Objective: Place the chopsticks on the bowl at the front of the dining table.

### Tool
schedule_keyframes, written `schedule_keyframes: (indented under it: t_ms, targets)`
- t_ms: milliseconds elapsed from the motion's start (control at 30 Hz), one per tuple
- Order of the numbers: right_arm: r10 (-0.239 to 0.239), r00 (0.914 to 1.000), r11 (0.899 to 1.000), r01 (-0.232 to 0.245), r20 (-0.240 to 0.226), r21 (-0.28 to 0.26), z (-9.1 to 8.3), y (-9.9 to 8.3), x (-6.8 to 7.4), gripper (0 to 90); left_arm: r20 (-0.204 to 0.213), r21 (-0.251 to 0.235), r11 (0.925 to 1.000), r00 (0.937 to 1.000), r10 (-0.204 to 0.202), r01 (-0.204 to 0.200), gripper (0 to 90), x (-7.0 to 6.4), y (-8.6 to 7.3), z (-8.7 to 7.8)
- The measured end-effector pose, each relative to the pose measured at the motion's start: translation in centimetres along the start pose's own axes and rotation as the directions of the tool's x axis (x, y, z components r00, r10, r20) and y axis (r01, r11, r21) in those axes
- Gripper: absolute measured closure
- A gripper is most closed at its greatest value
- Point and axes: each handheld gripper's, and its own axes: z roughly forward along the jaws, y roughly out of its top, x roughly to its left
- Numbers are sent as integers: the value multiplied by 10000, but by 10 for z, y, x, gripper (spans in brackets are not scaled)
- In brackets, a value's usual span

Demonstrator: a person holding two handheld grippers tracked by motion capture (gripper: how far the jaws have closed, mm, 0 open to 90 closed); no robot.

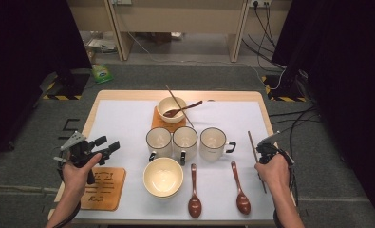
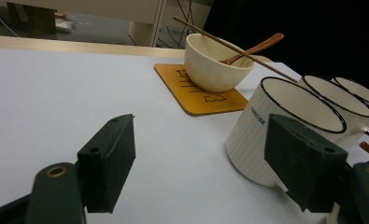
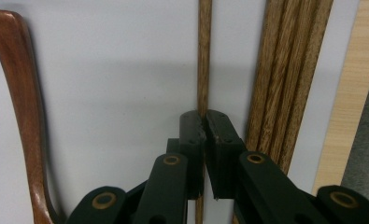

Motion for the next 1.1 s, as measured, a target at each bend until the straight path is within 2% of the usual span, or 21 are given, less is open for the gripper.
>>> schedule_keyframes:
  t_ms: [167,433,967,1100]
  targets:
    - [121,9996,9999,-122,-263,-35,-1,-1,-3,855,-10,16,10000,10000,-9,9,242,0,0,0]
    - [200,9985,9985,-225,-501,-503,-3,-2,-7,855,-22,30,10000,10000,-13,13,243,0,-1,1]
    - [36,9977,9910,-125,-670,-1332,-26,2,3,855,-47,-24,10000,10000,-22,22,244,1,1,-1]
    - [62,9972,9902,-165,-747,-1388,-28,4,3,855,-30,-29,10000,10000,-16,16,244,1,1,-2]
